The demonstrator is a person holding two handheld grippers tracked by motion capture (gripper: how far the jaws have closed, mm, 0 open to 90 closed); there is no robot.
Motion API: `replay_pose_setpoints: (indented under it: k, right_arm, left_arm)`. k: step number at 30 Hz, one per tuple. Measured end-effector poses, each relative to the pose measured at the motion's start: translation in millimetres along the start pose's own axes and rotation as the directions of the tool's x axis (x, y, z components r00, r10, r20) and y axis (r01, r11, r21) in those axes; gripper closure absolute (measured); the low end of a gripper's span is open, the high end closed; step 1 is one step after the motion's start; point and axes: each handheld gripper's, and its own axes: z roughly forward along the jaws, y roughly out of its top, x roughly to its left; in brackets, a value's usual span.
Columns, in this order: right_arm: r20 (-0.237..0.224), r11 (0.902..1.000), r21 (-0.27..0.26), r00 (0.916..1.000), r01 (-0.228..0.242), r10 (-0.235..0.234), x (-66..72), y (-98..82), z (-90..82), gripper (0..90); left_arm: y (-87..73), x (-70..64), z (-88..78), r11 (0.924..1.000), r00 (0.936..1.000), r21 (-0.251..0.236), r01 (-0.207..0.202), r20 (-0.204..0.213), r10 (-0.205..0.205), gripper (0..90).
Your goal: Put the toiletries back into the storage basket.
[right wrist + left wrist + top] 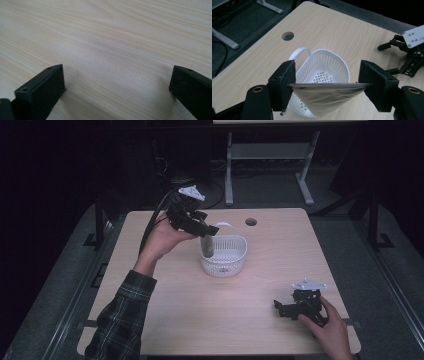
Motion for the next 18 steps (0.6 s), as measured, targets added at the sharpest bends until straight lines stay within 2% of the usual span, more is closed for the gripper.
replay_pose_setpoints:
  k: [9, 18]
  right_arm:
    - [-0.001, 1.0, 0.001, 1.0, 0.0, 0.0, 0.0, 0.0, 0.0, 0.0]
    - [-0.001, 1.0, 0.0, 1.0, 0.0, 0.0, 0.0, 0.0, 0.0, 0.0]
  left_arm:
    - [-0.8, 0.9, 12.5, 0.9998, 0.9998, 0.011, -0.019, -0.007, 0.019, 29.5]
    - [-9.6, 2.3, 29.5, 0.9994, 0.9998, 0.032, -0.009, -0.018, 0.01, 29.5]
